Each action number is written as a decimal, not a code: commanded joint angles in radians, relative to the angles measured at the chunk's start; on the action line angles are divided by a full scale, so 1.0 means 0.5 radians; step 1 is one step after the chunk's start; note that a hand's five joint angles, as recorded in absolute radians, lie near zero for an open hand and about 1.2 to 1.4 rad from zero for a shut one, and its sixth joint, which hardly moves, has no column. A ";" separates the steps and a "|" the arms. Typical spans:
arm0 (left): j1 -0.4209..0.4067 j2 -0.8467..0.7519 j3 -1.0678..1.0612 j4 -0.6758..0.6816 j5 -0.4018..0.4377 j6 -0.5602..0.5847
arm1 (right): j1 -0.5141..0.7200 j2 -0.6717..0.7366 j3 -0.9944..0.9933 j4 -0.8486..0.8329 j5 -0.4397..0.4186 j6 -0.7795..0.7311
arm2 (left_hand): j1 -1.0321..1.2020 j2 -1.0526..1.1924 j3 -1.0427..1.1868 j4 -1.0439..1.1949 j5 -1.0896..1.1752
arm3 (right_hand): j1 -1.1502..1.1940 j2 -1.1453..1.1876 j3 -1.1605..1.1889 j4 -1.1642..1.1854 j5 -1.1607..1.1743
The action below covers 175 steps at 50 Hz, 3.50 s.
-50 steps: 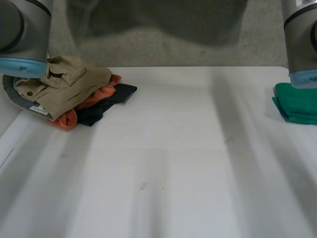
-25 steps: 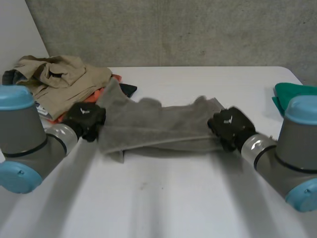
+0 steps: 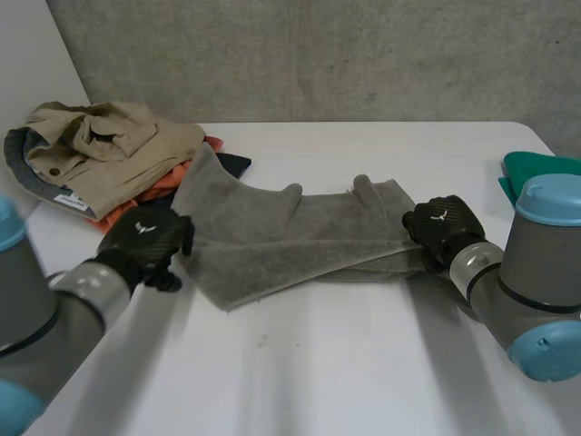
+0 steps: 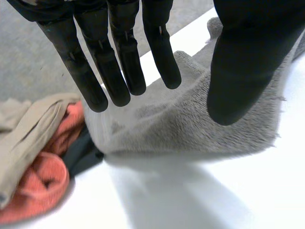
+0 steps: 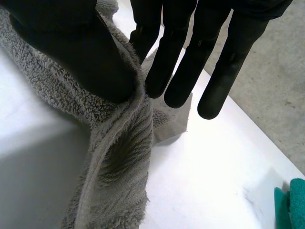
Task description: Fold the laundry.
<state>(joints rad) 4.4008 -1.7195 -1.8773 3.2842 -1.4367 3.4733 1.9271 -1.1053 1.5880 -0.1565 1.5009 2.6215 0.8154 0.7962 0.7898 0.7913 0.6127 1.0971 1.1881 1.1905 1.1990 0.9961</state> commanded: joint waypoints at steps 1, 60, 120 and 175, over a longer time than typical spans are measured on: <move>0.120 0.196 -0.289 -0.027 0.023 -0.142 | -0.013 -0.004 -0.013 0.003 -0.011 -0.006 | 0.405 0.444 0.456 0.453 0.461 | 0.598 0.416 0.412 0.394 0.451; -0.325 -1.282 1.291 -0.190 0.085 -0.440 | -0.007 0.035 0.036 -0.006 -0.014 -0.018 | 1.030 1.069 1.082 1.079 1.087 | 0.598 0.416 0.412 0.394 0.451; -0.015 -0.353 1.378 0.446 -0.084 0.321 | -0.050 -0.204 -0.766 -0.587 -0.078 -0.328 | 1.162 1.200 1.213 1.210 1.218 | 0.598 0.416 0.412 0.394 0.451; 0.304 -0.285 -0.292 0.470 0.029 0.490 | -0.105 -0.057 0.285 -0.218 -0.204 -0.304 | -0.006 0.032 0.045 0.042 0.050 | 0.598 0.416 0.412 0.394 0.451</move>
<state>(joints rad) 4.5093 -1.8760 -1.9999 3.5168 -1.4293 3.7198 1.8774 -1.1339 1.7289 -0.2657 1.3991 2.4697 0.6670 0.6496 0.6450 0.6487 0.4733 1.0971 1.1881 1.1905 1.1993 0.9961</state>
